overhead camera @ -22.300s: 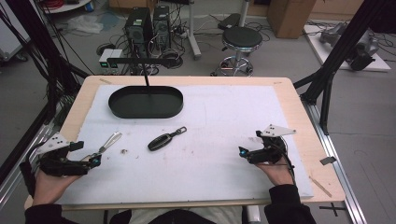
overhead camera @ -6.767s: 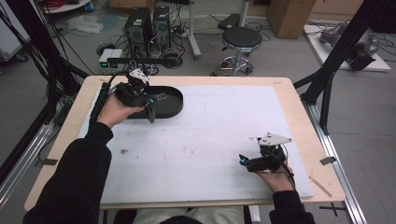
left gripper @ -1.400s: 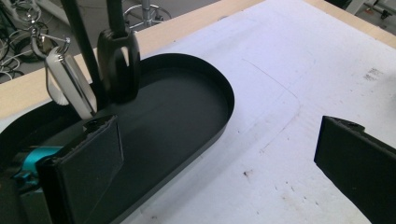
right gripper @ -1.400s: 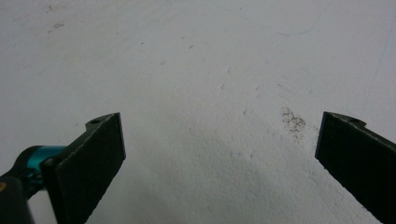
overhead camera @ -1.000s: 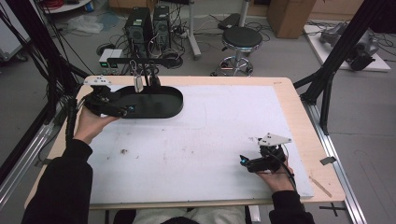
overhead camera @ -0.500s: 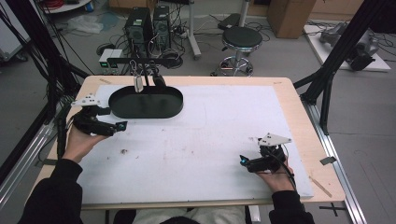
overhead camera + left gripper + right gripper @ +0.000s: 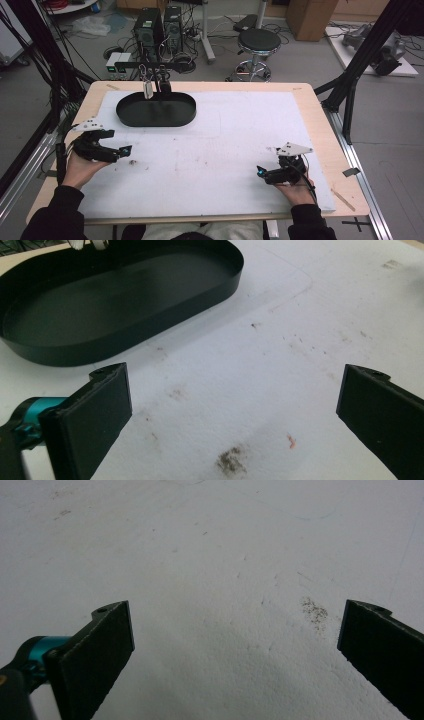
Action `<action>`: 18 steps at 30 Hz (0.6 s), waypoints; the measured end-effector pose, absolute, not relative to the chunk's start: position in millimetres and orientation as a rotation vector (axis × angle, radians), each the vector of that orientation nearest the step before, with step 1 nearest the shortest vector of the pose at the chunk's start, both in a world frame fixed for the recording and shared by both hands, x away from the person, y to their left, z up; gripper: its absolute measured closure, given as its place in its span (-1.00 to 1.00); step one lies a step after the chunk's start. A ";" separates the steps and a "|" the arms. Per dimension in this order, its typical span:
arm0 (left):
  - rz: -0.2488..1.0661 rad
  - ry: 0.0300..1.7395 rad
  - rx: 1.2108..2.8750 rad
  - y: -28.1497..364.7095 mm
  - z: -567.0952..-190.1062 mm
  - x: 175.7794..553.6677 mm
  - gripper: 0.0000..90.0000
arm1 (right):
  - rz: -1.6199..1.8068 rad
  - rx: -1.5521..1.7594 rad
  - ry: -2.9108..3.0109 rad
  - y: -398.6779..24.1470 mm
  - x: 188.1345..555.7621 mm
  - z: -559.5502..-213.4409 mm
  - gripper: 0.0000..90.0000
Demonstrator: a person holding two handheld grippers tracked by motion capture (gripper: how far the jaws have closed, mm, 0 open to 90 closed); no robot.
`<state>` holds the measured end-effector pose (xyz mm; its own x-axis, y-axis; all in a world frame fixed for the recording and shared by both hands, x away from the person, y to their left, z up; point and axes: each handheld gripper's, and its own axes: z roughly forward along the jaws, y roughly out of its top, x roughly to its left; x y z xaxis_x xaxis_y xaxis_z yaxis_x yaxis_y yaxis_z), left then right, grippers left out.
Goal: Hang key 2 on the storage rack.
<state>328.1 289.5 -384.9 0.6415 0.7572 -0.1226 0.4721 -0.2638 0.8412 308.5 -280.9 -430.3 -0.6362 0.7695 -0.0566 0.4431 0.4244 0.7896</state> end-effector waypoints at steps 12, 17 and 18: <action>0.353 0.973 1.898 303.9 -411.5 301.4 -0.95 | 1.076 1.035 2.272 -281.3 308.6 -430.5 -0.98; 0.388 0.997 1.883 311.9 -425.2 288.8 -0.95 | 1.077 1.031 2.276 -280.5 309.2 -430.9 -0.98; 0.395 1.001 1.896 313.2 -427.4 285.8 -0.95 | 1.077 1.031 2.280 -280.0 309.4 -431.1 -0.98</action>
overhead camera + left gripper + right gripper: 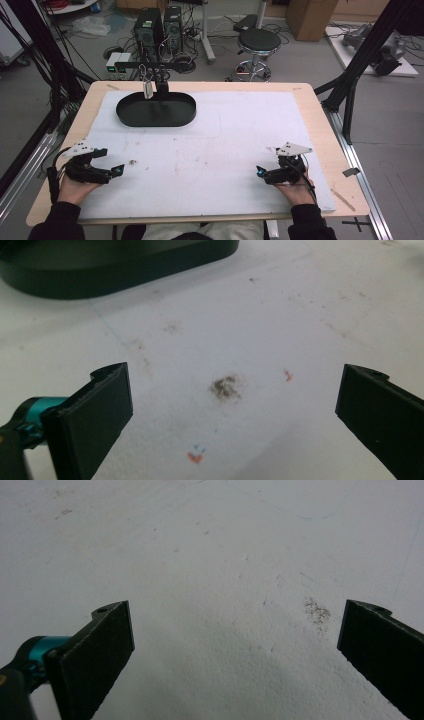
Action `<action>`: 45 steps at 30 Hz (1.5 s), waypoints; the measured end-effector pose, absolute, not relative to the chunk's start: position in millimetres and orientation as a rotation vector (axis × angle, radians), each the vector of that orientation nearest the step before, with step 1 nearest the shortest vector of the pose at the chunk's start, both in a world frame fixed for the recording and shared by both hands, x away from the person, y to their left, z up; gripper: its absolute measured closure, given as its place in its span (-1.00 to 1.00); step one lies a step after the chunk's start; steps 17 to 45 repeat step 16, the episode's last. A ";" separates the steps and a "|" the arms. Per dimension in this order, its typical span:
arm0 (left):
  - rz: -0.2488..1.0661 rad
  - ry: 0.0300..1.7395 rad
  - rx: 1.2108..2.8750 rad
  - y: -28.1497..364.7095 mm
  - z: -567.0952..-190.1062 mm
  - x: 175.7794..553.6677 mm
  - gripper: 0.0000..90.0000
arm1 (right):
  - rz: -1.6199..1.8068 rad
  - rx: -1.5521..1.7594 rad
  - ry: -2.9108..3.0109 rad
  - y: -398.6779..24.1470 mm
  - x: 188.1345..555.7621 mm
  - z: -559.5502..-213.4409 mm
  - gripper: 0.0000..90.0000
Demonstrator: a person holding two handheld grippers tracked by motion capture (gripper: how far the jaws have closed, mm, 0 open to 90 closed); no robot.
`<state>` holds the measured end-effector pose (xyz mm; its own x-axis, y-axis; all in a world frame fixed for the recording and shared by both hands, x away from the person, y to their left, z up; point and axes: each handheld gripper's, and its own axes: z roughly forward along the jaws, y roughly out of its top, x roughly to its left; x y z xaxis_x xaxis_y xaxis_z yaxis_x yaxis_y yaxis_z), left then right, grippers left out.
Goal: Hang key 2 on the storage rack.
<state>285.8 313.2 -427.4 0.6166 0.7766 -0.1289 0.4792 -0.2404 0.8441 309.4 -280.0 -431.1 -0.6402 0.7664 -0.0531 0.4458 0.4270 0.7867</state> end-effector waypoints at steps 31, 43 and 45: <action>0.436 1.047 1.942 327.0 -446.1 265.4 -0.95 | 1.056 1.017 2.289 -276.8 308.6 -432.1 -0.98; 0.436 1.047 1.942 327.0 -446.1 265.4 -0.95 | 1.056 1.017 2.289 -276.8 308.6 -432.1 -0.98; 0.436 1.047 1.942 327.0 -446.1 265.4 -0.95 | 1.056 1.017 2.289 -276.8 308.6 -432.1 -0.98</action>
